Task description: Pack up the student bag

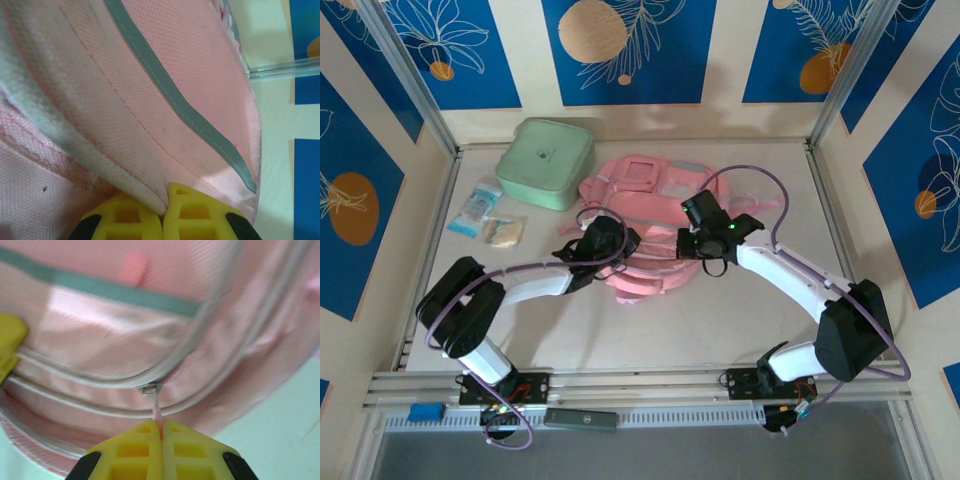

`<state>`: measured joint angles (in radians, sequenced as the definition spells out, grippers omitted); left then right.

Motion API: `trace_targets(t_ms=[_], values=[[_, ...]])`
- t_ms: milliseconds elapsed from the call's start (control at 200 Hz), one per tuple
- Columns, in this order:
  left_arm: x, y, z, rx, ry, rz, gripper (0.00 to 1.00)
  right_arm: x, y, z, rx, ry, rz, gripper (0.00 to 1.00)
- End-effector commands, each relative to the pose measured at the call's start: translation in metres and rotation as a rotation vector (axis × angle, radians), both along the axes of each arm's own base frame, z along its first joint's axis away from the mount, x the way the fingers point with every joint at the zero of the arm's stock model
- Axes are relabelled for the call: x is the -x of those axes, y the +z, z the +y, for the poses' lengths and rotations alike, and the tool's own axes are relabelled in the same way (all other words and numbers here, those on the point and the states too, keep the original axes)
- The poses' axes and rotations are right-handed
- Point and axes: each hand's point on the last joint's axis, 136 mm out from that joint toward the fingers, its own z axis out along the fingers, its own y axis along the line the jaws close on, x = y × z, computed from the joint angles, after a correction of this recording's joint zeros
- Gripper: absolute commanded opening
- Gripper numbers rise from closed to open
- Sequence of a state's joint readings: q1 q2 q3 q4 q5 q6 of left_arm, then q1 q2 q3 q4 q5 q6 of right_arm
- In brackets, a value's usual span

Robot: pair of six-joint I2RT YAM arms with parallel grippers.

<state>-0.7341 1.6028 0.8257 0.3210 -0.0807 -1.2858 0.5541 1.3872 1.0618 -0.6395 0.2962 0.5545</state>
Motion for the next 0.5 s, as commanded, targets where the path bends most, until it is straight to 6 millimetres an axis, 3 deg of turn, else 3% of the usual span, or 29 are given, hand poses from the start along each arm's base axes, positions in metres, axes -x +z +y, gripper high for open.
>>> trace_targets(t_ms=[0,70,210,390,495], values=[[0.003,-0.020,0.044,-0.179,-0.014,0.038,0.00,0.001,-0.007,-0.033,0.061,-0.043,0.045,0.00],[0.001,-0.017,0.053,-0.187,-0.014,0.022,0.00,-0.011,-0.005,-0.036,0.049,-0.067,0.036,0.00],[-0.007,-0.009,0.046,-0.178,-0.083,0.010,0.00,-0.029,0.002,-0.029,-0.002,-0.070,0.020,0.00],[-0.009,0.001,0.037,-0.142,-0.106,-0.012,0.00,-0.018,0.018,0.006,-0.144,0.119,-0.051,0.00],[-0.012,0.009,0.038,-0.102,-0.072,-0.025,0.00,-0.011,0.011,0.016,-0.178,0.177,-0.038,0.18]])
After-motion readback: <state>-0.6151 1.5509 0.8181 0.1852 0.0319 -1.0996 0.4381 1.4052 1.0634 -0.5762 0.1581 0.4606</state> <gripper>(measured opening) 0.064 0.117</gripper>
